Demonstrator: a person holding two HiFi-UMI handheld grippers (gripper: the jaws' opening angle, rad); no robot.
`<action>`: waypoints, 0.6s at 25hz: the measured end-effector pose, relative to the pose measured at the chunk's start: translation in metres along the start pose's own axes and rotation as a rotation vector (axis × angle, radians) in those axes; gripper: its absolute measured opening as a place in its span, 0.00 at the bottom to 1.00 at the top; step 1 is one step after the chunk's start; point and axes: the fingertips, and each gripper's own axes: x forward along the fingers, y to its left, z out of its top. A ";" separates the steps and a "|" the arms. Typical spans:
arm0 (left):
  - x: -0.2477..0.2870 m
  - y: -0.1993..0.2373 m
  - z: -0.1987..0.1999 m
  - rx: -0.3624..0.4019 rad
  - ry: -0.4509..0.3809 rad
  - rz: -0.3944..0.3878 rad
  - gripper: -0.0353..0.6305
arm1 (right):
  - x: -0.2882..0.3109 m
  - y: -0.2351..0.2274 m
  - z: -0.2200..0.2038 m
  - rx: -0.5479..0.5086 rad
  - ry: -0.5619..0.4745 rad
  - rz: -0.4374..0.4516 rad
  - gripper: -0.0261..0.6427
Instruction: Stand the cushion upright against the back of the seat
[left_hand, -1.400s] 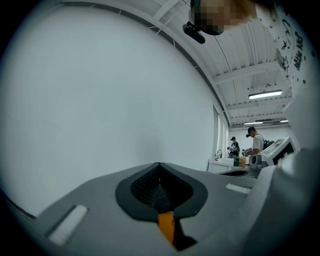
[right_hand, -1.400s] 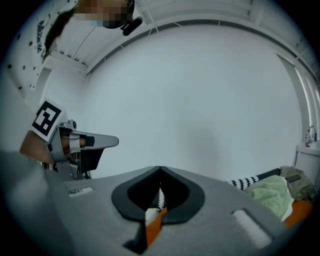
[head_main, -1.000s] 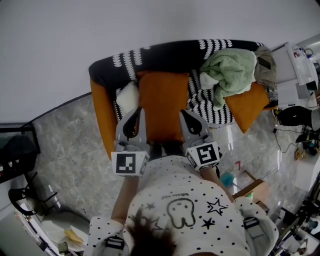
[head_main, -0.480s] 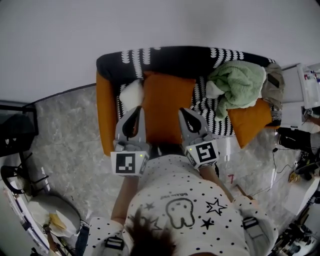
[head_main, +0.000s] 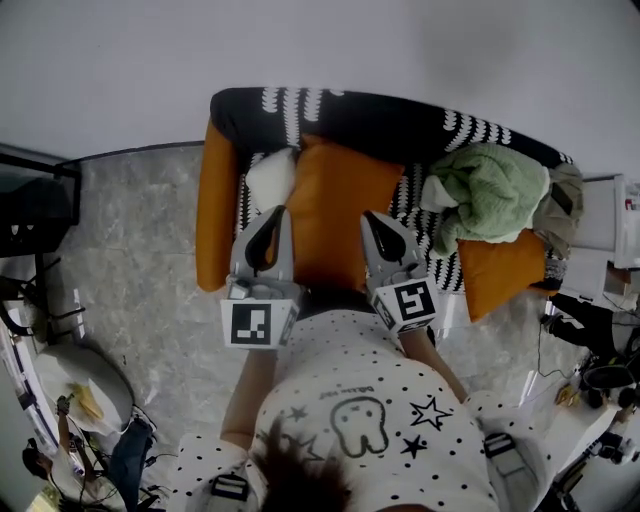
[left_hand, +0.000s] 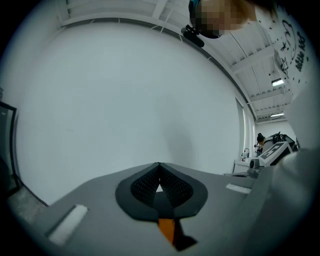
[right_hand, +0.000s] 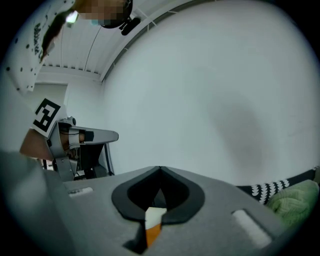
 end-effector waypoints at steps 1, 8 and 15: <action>0.000 0.000 0.000 0.000 0.000 0.003 0.05 | 0.000 0.000 0.000 0.002 0.002 0.003 0.03; 0.009 -0.003 -0.007 0.015 0.032 -0.052 0.05 | 0.005 -0.002 0.000 0.004 0.004 -0.025 0.03; 0.025 0.003 -0.001 0.024 -0.009 -0.124 0.05 | 0.014 -0.001 0.021 -0.066 -0.070 -0.094 0.03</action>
